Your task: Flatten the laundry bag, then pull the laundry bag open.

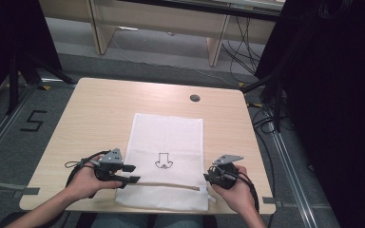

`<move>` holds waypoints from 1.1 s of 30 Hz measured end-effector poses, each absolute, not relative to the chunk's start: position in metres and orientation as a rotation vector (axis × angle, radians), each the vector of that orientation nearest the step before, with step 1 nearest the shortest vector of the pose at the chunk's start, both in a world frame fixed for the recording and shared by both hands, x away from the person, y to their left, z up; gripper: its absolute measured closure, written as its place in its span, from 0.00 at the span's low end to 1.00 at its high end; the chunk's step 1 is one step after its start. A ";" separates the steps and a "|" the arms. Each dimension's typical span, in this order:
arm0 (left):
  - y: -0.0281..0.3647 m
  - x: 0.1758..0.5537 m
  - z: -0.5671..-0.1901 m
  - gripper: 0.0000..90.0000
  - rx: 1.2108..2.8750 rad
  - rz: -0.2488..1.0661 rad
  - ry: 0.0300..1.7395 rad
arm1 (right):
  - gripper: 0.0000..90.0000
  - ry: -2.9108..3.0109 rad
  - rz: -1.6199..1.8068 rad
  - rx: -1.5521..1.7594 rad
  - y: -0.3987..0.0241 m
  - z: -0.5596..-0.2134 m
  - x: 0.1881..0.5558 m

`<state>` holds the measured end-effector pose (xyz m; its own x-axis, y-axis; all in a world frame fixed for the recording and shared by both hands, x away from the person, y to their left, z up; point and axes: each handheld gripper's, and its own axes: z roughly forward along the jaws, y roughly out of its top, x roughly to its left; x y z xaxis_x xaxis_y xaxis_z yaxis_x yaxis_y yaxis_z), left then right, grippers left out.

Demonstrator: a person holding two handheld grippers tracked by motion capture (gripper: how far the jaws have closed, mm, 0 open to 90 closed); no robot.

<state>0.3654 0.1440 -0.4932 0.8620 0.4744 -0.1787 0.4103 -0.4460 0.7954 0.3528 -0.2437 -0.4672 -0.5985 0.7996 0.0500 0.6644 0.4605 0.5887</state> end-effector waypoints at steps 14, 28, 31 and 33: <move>0.138 0.363 -0.492 0.57 2.090 0.075 0.629 | 1.00 2.531 0.771 1.191 -0.244 -0.466 0.352; 0.091 0.366 -0.489 0.51 2.134 0.058 0.533 | 1.00 2.601 0.747 1.318 -0.233 -0.467 0.344; 0.080 0.366 -0.488 0.48 2.139 0.033 0.528 | 1.00 2.619 0.719 1.337 -0.231 -0.467 0.345; 0.073 0.368 -0.488 0.48 2.148 0.024 0.511 | 1.00 2.639 0.723 1.321 -0.230 -0.469 0.346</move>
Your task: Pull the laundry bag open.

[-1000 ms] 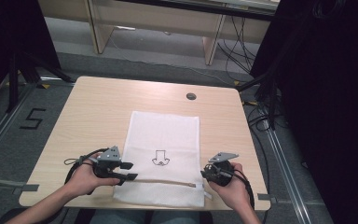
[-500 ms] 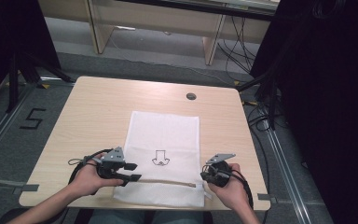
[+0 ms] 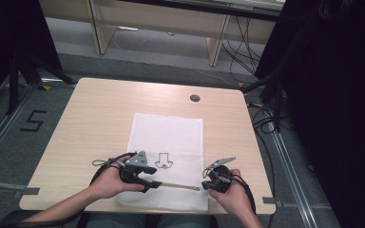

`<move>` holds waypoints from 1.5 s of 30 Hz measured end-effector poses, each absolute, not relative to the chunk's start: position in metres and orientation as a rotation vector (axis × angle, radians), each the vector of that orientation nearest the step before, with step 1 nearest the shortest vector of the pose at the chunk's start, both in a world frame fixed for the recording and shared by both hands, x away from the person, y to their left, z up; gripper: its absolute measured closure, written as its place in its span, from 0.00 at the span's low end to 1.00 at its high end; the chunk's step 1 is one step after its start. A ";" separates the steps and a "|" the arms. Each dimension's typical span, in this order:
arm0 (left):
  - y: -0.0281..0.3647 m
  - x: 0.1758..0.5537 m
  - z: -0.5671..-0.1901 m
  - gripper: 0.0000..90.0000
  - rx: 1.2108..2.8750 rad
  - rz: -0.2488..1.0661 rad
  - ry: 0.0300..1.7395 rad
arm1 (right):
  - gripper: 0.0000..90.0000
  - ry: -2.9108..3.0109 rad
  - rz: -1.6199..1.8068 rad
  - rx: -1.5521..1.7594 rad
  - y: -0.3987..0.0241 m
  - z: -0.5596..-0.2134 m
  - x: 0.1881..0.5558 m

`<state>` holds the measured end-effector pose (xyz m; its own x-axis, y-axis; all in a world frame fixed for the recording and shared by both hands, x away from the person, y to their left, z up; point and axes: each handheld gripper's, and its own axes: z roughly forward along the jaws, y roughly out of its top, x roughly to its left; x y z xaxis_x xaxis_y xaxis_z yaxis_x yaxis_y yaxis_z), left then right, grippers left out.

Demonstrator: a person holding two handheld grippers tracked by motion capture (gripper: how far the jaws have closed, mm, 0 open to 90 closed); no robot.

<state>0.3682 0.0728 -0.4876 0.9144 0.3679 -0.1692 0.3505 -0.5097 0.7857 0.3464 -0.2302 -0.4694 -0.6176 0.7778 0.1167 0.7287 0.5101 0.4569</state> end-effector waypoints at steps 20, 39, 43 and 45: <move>-0.017 0.376 -0.485 0.79 2.281 -0.034 0.307 | 1.00 2.719 0.645 1.334 -0.225 -0.481 0.347; -0.053 0.372 -0.500 0.82 2.336 -0.059 0.251 | 1.00 2.730 0.703 1.367 -0.230 -0.483 0.351; -0.055 0.370 -0.504 0.83 2.341 -0.052 0.249 | 1.00 2.731 0.699 1.394 -0.231 -0.483 0.351; -0.055 0.371 -0.504 0.84 2.345 -0.048 0.243 | 1.00 2.732 0.690 1.427 -0.229 -0.482 0.350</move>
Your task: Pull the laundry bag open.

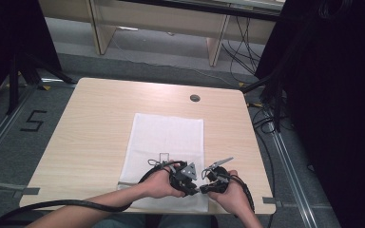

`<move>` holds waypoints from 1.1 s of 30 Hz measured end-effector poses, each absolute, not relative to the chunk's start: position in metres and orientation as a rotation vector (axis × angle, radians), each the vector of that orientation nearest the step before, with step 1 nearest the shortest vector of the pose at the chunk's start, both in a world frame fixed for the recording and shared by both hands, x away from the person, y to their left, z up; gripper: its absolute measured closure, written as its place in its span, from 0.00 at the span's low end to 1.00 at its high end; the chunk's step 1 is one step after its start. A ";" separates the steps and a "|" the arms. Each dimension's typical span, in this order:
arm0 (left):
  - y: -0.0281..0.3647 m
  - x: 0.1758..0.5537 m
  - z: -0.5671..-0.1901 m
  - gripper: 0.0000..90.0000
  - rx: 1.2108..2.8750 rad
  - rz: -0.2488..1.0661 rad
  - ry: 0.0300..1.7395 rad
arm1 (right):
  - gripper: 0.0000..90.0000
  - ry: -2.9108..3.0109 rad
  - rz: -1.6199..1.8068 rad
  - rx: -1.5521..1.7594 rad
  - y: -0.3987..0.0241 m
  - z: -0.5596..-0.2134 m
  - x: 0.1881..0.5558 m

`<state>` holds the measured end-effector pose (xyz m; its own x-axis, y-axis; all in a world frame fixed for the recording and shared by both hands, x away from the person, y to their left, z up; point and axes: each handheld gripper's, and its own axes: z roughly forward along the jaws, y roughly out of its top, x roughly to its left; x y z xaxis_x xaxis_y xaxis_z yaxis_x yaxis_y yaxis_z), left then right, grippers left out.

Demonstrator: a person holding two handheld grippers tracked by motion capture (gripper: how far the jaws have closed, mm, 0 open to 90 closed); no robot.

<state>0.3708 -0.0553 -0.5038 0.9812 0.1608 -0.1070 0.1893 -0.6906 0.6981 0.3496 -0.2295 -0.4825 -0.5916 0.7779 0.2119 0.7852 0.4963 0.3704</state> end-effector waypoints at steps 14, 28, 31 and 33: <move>-0.061 0.363 -0.500 0.90 2.403 0.039 0.219 | 1.00 -2.736 -0.719 -1.364 -0.232 -0.484 0.353; -0.059 0.363 -0.498 0.90 2.377 0.020 0.250 | 1.00 -2.683 -0.696 -1.454 -0.231 -0.484 0.351; -0.058 0.363 -0.496 0.90 2.382 0.025 0.241 | 1.00 -2.711 -0.730 -1.406 -0.234 -0.486 0.353; -0.057 0.363 -0.495 0.90 2.377 0.011 0.263 | 1.00 -2.682 -0.698 -1.481 -0.232 -0.484 0.350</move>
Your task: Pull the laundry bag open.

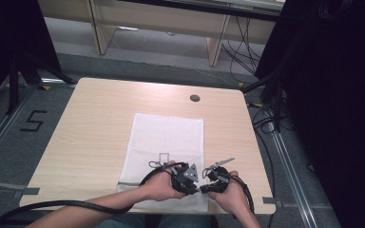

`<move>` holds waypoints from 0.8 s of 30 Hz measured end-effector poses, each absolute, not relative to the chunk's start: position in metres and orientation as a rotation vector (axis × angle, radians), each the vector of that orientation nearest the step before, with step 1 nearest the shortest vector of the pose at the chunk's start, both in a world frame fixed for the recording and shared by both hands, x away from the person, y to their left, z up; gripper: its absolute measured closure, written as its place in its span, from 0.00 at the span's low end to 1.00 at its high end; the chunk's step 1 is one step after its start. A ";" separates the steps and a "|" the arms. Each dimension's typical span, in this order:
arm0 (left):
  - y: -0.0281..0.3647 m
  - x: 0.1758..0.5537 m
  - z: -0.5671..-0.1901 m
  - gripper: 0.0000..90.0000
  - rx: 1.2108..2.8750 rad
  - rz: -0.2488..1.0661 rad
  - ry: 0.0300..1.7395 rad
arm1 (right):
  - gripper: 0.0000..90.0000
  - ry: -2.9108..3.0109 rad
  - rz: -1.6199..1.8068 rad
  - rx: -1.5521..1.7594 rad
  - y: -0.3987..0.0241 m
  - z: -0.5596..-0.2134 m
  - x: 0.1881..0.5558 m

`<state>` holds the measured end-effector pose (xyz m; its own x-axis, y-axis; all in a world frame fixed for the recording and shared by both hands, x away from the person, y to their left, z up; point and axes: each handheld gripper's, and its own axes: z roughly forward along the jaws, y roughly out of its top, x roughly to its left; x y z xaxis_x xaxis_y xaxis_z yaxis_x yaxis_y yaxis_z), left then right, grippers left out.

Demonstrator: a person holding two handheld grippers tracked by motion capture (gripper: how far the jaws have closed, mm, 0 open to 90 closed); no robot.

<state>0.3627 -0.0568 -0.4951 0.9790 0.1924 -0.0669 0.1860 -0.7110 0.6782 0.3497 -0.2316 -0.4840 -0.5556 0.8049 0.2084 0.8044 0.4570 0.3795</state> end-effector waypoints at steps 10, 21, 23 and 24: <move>-0.053 0.363 -0.495 0.90 2.370 0.001 0.268 | 1.00 2.688 0.728 1.464 -0.233 -0.485 0.351; -0.052 0.363 -0.492 0.90 2.372 0.007 0.267 | 1.00 2.682 0.721 1.493 -0.233 -0.484 0.349; -0.052 0.363 -0.492 0.90 2.373 0.008 0.266 | 1.00 2.683 0.717 1.494 -0.233 -0.484 0.349; -0.052 0.363 -0.492 0.90 2.374 0.006 0.264 | 1.00 2.682 0.716 1.496 -0.233 -0.484 0.349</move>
